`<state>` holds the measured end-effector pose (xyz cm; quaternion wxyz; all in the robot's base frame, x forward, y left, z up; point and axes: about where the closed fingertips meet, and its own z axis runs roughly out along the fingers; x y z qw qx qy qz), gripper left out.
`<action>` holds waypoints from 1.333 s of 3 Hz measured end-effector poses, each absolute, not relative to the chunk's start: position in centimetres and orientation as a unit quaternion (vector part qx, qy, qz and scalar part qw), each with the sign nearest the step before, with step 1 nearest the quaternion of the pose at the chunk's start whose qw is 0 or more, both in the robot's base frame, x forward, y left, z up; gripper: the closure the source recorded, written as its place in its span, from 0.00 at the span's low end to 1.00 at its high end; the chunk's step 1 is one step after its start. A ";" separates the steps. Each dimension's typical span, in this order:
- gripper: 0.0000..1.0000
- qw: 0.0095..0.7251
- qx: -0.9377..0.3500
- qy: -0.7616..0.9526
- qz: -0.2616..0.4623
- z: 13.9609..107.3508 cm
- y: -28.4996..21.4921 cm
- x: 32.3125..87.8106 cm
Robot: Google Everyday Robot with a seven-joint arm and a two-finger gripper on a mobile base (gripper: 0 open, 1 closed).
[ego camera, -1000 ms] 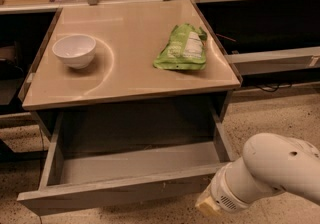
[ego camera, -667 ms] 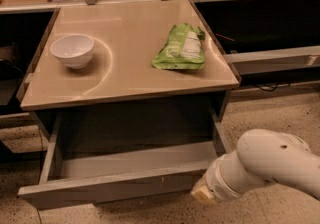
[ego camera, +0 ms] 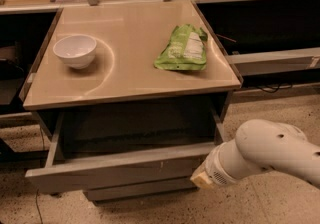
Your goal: Close top drawer
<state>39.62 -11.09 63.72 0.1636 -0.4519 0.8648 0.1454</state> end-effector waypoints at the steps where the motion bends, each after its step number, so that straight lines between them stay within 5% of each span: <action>1: 1.00 0.195 -0.458 0.858 0.127 65.7 -10.9 43.8; 4: 1.00 0.233 -0.467 0.847 0.104 69.5 -9.9 50.6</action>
Offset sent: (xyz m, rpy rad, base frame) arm 0.1421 0.0042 0.0819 -0.0150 -0.2265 0.0024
